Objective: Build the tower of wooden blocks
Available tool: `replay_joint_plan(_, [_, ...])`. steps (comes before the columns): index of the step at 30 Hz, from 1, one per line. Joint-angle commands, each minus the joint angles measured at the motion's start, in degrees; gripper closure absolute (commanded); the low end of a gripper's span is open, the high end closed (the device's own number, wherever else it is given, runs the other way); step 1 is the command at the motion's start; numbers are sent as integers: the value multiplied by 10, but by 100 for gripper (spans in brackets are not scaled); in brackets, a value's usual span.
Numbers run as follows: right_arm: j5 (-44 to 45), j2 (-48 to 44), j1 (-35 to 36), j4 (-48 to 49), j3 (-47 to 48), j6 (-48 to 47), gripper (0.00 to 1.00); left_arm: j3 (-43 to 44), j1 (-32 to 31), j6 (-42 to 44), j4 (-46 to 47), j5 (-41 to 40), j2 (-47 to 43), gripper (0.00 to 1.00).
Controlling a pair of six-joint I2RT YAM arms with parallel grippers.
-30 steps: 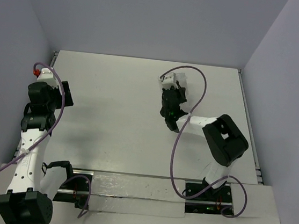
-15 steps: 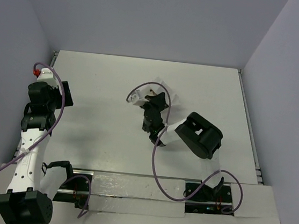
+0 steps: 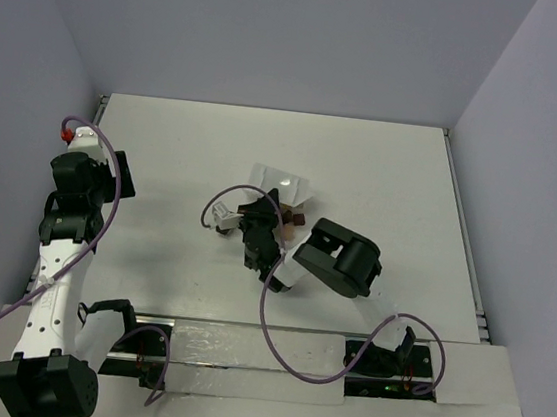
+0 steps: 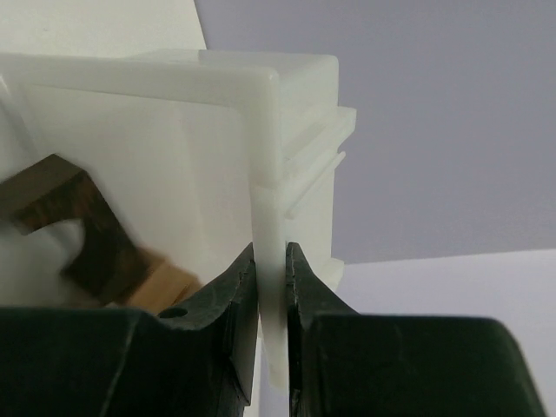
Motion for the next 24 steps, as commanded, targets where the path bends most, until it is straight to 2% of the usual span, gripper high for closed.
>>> replay_joint_plan(1, [19, 41, 22, 238, 12, 26, 100, -1, -2, 4, 13, -10, -6, 1])
replay_joint_plan(15, [36, 43, 21, 238, 54, -25, 100, -1, -1, 2, 16, -12, -9, 1])
replay_joint_plan(24, [6, 6, -50, 238, 134, -67, 100, -3, -1, 3, 18, -16, -9, 1])
